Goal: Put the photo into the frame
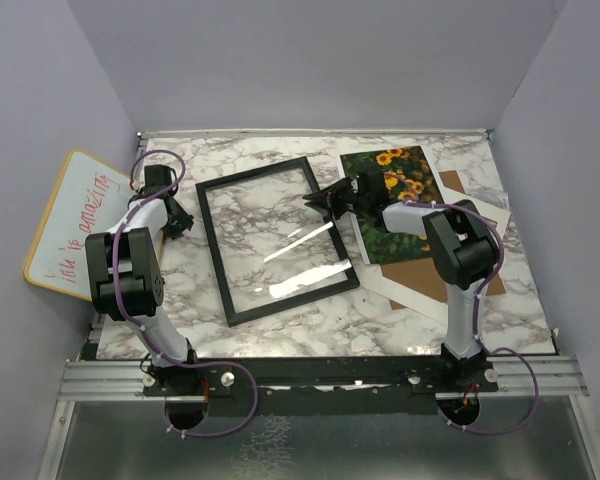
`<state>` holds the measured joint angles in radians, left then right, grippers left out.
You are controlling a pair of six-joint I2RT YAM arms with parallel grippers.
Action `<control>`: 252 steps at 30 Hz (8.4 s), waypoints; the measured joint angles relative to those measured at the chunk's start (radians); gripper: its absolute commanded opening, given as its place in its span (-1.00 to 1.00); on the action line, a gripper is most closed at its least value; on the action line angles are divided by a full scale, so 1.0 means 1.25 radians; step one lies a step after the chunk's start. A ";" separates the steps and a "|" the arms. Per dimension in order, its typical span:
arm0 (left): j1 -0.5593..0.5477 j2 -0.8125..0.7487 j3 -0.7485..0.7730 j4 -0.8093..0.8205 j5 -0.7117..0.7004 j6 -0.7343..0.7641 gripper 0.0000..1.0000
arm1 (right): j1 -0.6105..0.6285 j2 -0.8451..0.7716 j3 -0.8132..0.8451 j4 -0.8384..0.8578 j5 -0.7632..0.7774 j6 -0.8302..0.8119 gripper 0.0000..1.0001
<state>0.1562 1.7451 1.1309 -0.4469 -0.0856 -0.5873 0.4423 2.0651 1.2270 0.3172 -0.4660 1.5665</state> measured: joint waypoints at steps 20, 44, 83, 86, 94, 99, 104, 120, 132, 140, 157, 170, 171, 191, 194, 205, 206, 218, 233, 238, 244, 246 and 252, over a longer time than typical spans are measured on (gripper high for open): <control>0.001 0.000 0.000 0.007 0.066 0.001 -0.41 | -0.019 0.042 -0.005 0.236 -0.204 -0.184 -0.01; 0.001 0.000 -0.002 0.029 0.109 0.002 -0.39 | -0.020 0.065 -0.067 0.339 -0.284 -0.191 -0.98; 0.022 -0.002 0.004 0.010 -0.001 -0.009 -0.39 | 0.009 0.058 -0.032 0.536 -0.317 0.056 -0.99; 0.022 -0.002 0.004 0.009 -0.002 -0.009 -0.39 | 0.009 0.058 -0.026 0.548 -0.323 0.041 -0.99; 0.023 -0.002 0.004 0.009 -0.002 -0.009 -0.39 | 0.011 0.058 -0.014 0.594 -0.329 0.029 -0.99; 0.027 -0.002 0.004 0.009 -0.002 -0.009 -0.39 | 0.012 0.060 -0.014 0.653 -0.332 0.045 -0.99; 0.027 -0.002 0.004 0.009 -0.002 -0.010 -0.39 | 0.013 0.065 -0.013 0.681 -0.332 0.049 -0.99; 0.027 -0.002 0.004 0.009 -0.001 -0.012 -0.39 | 0.026 0.140 0.052 0.685 -0.348 0.021 -0.99; 0.027 -0.002 0.004 0.009 -0.001 -0.013 -0.39 | 0.026 0.154 0.053 0.670 -0.368 -0.067 -0.99; 0.027 -0.002 0.004 0.009 -0.001 -0.013 -0.39 | 0.025 0.172 0.059 0.652 -0.371 -0.094 -0.99; 0.027 -0.002 0.004 0.009 0.007 -0.014 -0.39 | 0.025 0.175 0.059 0.558 -0.371 -0.192 -0.66; 0.027 -0.003 0.004 0.009 0.008 -0.015 -0.40 | 0.018 0.164 0.060 0.399 -0.370 -0.323 -0.62; 0.027 -0.003 0.004 0.009 0.008 -0.015 -0.40 | 0.018 0.162 0.062 0.393 -0.369 -0.328 -0.62; 0.027 -0.006 0.004 0.009 0.009 -0.015 -0.40 | 0.016 0.158 0.102 0.257 -0.357 -0.428 -0.47; 0.027 -0.006 0.004 0.009 0.009 -0.015 -0.40 | 0.016 0.158 0.102 0.242 -0.352 -0.437 -0.45; 0.027 -0.006 0.004 0.009 0.011 -0.015 -0.40 | 0.016 0.142 0.102 0.203 -0.334 -0.460 -0.38; 0.027 -0.006 0.004 0.009 0.011 -0.015 -0.40 | 0.016 0.141 0.103 0.201 -0.333 -0.464 -0.37; 0.027 -0.006 0.004 0.010 0.012 -0.015 -0.40 | 0.016 0.136 0.120 0.148 -0.325 -0.502 -0.20; 0.027 -0.006 0.004 0.010 0.012 -0.015 -0.40 | 0.007 0.132 0.120 0.144 -0.321 -0.509 -0.11; 0.027 -0.006 0.004 0.010 0.012 -0.015 -0.40 | 0.006 0.131 0.119 0.140 -0.313 -0.516 -0.03; 0.027 -0.006 0.004 0.011 0.012 -0.015 -0.40 | 0.005 0.116 0.116 0.123 -0.302 -0.528 0.07; 0.027 -0.006 0.004 0.012 0.012 -0.015 -0.40 | 0.005 0.111 0.116 0.118 -0.296 -0.536 0.11; 0.027 -0.006 0.004 0.015 0.012 -0.015 -0.40 | 0.003 0.105 0.116 0.110 -0.285 -0.550 0.17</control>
<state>0.1898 1.7374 1.1355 -0.4286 -0.0708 -0.6060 0.4458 2.1967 1.3724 0.4541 -0.8219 0.8791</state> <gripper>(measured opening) 0.301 0.569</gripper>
